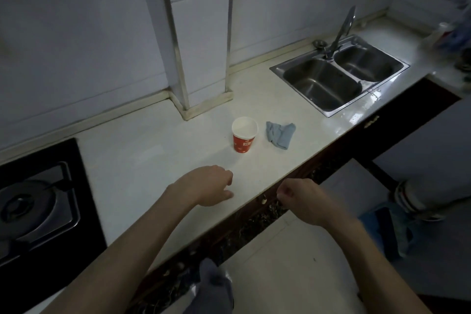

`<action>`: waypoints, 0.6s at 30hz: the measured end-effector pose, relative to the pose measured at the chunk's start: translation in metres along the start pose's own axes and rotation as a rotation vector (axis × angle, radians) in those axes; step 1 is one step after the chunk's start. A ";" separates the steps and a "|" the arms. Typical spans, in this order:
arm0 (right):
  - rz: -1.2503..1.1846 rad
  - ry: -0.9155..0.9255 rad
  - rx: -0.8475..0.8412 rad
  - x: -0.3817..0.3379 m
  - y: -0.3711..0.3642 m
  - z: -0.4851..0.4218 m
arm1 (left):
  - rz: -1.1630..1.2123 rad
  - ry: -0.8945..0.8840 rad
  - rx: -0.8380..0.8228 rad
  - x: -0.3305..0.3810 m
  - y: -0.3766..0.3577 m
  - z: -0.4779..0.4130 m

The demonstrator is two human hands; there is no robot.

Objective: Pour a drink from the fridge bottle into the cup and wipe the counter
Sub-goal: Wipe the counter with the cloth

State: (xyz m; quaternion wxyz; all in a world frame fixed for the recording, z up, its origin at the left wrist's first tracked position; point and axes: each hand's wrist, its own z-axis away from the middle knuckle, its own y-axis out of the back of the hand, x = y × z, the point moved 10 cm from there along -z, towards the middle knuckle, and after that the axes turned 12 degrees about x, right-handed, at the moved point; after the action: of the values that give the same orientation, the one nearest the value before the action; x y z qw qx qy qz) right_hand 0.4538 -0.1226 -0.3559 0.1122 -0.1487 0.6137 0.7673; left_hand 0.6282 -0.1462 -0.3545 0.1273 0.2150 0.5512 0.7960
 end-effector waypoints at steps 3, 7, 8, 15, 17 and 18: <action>0.034 -0.001 -0.012 -0.002 0.005 -0.032 | 0.056 0.002 -0.017 -0.016 -0.002 -0.027; 0.043 0.012 -0.027 -0.007 0.006 -0.076 | 0.107 0.053 -0.009 -0.044 -0.003 -0.055; 0.039 0.019 -0.037 -0.008 0.004 -0.086 | 0.128 0.078 -0.004 -0.052 -0.005 -0.060; 0.007 0.051 0.040 -0.002 -0.011 -0.165 | 0.271 0.218 0.078 -0.085 -0.013 -0.094; -0.025 0.080 0.103 -0.005 -0.014 -0.186 | 0.317 0.279 0.116 -0.092 -0.017 -0.104; -0.043 0.105 0.123 -0.009 -0.016 -0.195 | 0.340 0.309 0.130 -0.093 -0.019 -0.109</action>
State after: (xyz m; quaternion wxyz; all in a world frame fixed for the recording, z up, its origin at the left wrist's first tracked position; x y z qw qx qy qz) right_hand 0.4851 -0.3092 -0.4069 0.1050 -0.1947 0.6614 0.7166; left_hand 0.6562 -0.2700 -0.4235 -0.1083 0.1882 0.5701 0.7923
